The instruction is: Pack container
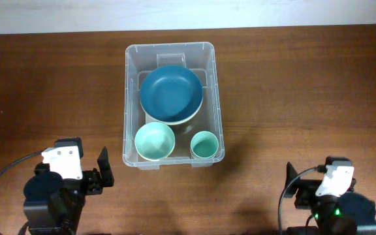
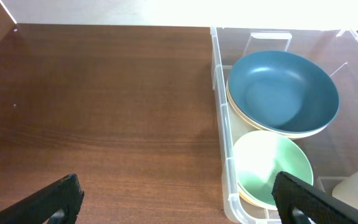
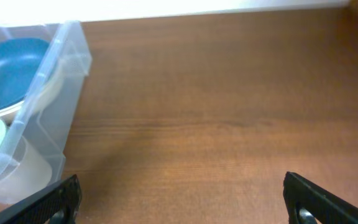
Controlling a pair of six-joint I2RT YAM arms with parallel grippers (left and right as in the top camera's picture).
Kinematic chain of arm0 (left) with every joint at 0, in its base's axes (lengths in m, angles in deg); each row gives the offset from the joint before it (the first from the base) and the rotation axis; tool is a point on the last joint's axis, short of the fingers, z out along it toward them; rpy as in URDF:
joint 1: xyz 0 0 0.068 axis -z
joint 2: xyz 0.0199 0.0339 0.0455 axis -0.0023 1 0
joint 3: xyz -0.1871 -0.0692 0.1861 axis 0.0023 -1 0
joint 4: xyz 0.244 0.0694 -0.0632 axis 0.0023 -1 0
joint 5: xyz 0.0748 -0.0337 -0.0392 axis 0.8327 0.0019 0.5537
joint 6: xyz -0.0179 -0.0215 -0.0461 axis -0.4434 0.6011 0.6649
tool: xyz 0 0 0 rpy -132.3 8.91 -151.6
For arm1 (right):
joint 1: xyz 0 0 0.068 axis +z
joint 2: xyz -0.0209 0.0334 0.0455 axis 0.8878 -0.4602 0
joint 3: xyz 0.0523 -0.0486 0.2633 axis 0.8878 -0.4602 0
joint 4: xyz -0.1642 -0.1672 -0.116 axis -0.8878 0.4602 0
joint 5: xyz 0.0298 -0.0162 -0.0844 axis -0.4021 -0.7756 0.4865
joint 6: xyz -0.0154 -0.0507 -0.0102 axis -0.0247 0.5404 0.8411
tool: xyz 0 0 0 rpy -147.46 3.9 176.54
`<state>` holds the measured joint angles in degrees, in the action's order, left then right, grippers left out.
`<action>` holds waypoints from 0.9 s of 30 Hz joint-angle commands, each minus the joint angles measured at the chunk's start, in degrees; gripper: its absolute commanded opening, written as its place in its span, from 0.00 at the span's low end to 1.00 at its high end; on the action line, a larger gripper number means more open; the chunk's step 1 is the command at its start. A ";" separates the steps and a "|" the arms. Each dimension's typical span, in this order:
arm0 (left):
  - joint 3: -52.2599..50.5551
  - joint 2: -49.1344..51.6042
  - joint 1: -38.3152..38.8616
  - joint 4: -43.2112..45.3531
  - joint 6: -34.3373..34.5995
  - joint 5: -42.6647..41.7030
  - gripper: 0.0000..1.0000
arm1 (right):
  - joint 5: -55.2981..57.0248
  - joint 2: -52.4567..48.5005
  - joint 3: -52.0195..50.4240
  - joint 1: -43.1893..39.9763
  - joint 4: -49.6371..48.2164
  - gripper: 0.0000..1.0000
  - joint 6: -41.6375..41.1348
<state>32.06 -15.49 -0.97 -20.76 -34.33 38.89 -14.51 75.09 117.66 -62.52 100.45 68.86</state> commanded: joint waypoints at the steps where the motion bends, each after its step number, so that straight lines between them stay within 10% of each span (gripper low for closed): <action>1: -0.22 -0.28 -0.20 -0.04 0.59 -0.66 1.00 | -3.43 6.25 -3.48 -0.04 -0.31 0.99 5.46; 27: -0.22 -0.28 -0.20 -0.04 0.59 -0.66 1.00 | -5.95 10.54 -30.77 0.26 -49.79 0.99 12.13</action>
<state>32.06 -15.49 -0.97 -20.91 -34.33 38.89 -19.91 85.23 89.27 -61.89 53.48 76.95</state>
